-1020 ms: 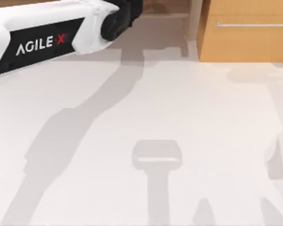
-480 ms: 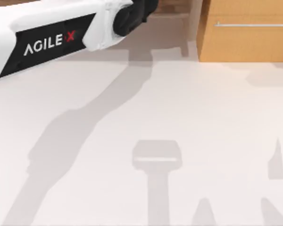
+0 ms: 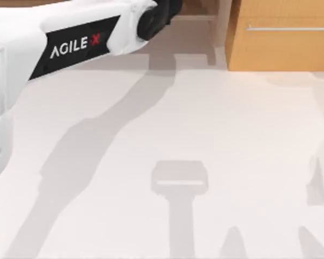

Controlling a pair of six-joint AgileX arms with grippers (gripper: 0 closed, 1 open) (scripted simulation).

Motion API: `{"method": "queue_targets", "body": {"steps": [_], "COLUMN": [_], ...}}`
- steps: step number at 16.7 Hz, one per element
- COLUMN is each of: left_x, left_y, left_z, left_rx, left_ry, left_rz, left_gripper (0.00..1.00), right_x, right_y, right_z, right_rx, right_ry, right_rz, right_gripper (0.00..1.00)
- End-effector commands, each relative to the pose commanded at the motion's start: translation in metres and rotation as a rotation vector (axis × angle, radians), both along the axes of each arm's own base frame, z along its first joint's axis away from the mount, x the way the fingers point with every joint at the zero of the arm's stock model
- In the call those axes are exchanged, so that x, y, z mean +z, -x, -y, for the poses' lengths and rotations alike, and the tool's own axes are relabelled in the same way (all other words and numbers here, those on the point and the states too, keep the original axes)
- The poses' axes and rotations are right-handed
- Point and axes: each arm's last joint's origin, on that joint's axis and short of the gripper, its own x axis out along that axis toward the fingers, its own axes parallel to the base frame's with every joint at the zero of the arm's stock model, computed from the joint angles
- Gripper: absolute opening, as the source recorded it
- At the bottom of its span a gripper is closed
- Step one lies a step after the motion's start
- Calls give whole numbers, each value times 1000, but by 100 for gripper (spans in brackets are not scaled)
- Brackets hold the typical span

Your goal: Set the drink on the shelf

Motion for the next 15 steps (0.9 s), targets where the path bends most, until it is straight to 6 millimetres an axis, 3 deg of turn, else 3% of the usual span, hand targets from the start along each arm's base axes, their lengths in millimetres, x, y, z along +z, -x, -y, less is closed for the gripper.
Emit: {"method": "queue_targets", "body": {"steps": [2, 6, 15], "left_x": [-9, -9, -9], "left_y": [-7, -7, -7], "left_z": [1, 1, 1], "left_rx": [-2, -2, -2], "left_ry": [-8, -9, -9], "left_rz": [-9, -9, -9], "left_gripper": [0, 0, 68], "right_x": [0, 0, 0], "right_y": [0, 0, 0], "right_z": [0, 0, 0], "right_rx": [0, 0, 0], "right_ry": [0, 0, 0], "right_rz": [0, 0, 0], "right_gripper": [100, 100, 100]}}
